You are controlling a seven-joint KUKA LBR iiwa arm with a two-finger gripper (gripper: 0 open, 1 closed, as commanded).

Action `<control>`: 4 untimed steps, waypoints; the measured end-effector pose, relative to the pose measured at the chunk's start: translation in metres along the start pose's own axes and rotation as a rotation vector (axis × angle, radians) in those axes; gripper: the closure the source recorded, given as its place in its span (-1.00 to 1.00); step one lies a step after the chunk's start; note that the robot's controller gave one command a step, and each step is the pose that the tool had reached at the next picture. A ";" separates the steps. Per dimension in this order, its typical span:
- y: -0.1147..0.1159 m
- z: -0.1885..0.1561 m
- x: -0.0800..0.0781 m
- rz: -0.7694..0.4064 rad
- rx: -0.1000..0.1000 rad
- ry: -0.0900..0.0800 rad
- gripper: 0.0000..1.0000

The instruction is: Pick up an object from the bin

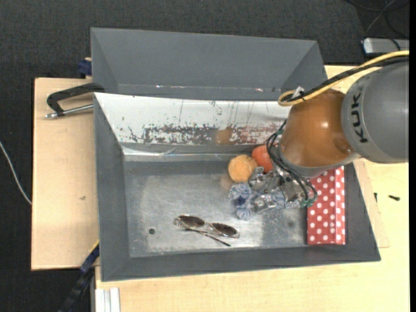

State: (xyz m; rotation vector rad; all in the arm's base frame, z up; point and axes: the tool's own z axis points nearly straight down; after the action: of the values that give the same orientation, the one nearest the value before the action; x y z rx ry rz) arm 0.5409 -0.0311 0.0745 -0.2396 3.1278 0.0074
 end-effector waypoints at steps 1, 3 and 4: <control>0.000 -0.002 0.000 0.000 0.001 0.000 1.00; 0.000 -0.016 0.001 0.001 0.002 0.002 1.00; 0.001 -0.029 0.002 0.001 0.001 0.007 1.00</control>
Offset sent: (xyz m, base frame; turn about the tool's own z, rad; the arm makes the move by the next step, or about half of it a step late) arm -0.0001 0.0000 0.0254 0.0000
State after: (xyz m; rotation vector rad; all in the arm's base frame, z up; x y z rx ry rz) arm 0.5391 -0.0306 0.1039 -0.2392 3.1347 0.0044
